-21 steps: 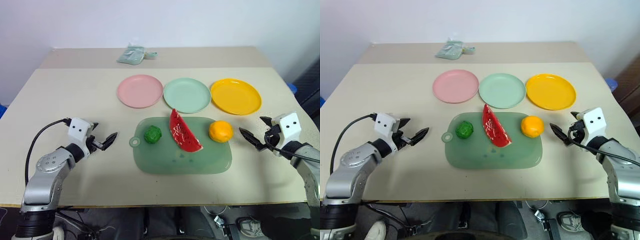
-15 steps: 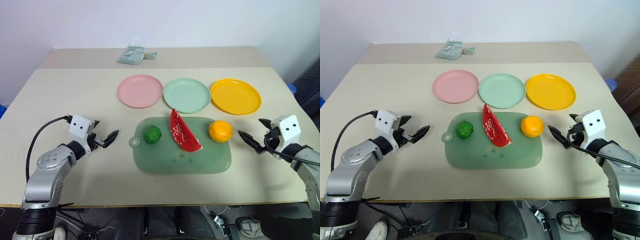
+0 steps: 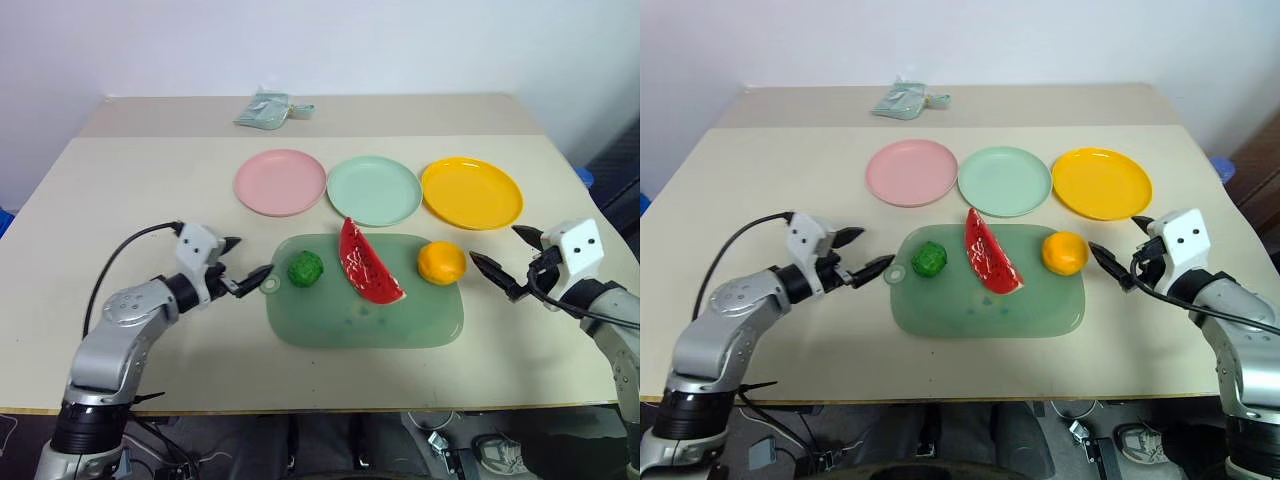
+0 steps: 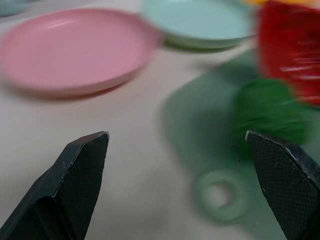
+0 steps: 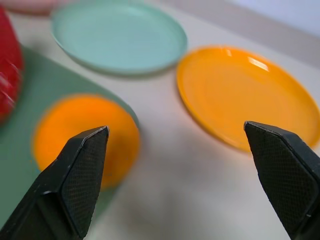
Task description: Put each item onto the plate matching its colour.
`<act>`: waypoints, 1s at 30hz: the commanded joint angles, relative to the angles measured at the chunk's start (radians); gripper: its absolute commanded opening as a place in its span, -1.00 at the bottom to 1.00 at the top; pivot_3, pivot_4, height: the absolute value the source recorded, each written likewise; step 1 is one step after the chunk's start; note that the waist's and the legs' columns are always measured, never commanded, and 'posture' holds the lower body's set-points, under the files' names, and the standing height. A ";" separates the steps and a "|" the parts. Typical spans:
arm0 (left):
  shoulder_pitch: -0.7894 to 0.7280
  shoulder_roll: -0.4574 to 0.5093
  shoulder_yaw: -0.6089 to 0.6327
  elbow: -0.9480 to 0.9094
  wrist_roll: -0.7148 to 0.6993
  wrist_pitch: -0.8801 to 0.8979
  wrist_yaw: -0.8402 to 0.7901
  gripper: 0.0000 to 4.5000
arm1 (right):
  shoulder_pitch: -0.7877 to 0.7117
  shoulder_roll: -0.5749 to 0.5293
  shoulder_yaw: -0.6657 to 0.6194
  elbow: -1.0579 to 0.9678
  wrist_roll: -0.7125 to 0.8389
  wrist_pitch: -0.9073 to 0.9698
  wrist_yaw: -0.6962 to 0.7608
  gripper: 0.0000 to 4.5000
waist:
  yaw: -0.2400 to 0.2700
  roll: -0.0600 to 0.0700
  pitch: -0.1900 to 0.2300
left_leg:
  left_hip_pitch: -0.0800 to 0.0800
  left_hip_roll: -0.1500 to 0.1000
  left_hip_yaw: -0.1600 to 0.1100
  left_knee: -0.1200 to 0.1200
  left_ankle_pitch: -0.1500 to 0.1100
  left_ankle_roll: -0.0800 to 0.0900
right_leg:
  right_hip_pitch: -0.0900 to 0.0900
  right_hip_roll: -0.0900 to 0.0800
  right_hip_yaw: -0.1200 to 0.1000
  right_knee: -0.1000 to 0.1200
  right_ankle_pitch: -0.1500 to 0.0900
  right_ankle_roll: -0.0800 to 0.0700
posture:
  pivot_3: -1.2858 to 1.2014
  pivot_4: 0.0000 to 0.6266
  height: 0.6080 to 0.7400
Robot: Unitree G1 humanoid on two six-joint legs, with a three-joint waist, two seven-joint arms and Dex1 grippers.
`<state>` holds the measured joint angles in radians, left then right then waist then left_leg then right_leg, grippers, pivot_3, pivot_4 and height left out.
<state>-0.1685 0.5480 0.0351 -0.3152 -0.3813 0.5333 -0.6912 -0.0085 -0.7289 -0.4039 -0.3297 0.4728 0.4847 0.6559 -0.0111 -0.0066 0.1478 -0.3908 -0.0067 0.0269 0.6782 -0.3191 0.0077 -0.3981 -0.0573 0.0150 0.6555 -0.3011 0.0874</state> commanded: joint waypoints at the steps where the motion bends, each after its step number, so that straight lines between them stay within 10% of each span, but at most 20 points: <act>1: -0.032 0.019 -0.046 0.000 0.010 -0.033 -0.055 1.00 | -0.025 -0.040 -0.050 -0.149 0.187 0.131 0.040 0.97 | 0.000 0.000 0.000 | 0.000 0.000 0.000 0.000 0.000 0.000 | 0.000 0.000 0.000 0.000 0.000 0.000 | 0.03 -0.52 1.00; 19: -0.152 -0.054 -0.205 0.196 0.136 -0.136 -0.104 1.00 | -0.055 0.112 0.510 -0.428 -0.017 0.138 -0.137 0.97 | 0.000 0.000 0.000 | -0.002 0.000 -0.001 0.003 -0.001 0.002 | -0.001 0.000 0.000 -0.001 0.000 0.000 | 0.03 -0.52 1.00; 26: -0.186 -0.103 -0.164 0.177 0.095 -0.090 -0.069 -0.12 | -0.066 0.106 0.474 -0.426 -0.025 0.137 -0.121 1.00 | 0.001 0.000 0.000 | -0.002 0.000 -0.001 0.003 -0.001 0.002 | 0.000 0.000 -0.001 0.000 0.000 0.000 | 0.03 -0.52 1.00; 30: -0.269 -0.165 -0.103 0.193 0.061 -0.047 0.008 -0.12 | -0.083 0.116 0.445 -0.443 0.005 0.153 -0.124 1.00 | 0.002 -0.001 0.000 | -0.002 0.000 -0.001 0.004 -0.001 0.002 | 0.000 0.000 -0.001 0.000 0.000 0.000 | 0.03 -0.52 1.00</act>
<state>-0.3943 0.3950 -0.1099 -0.0984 -0.3019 0.4911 -0.7168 -0.0697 -0.6161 0.0767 -0.7194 0.4547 0.6417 0.5345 -0.0088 -0.0073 0.1481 -0.3927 -0.0069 0.0260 0.6822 -0.3199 0.0095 -0.3980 -0.0570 0.0137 0.6555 -0.3008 0.0878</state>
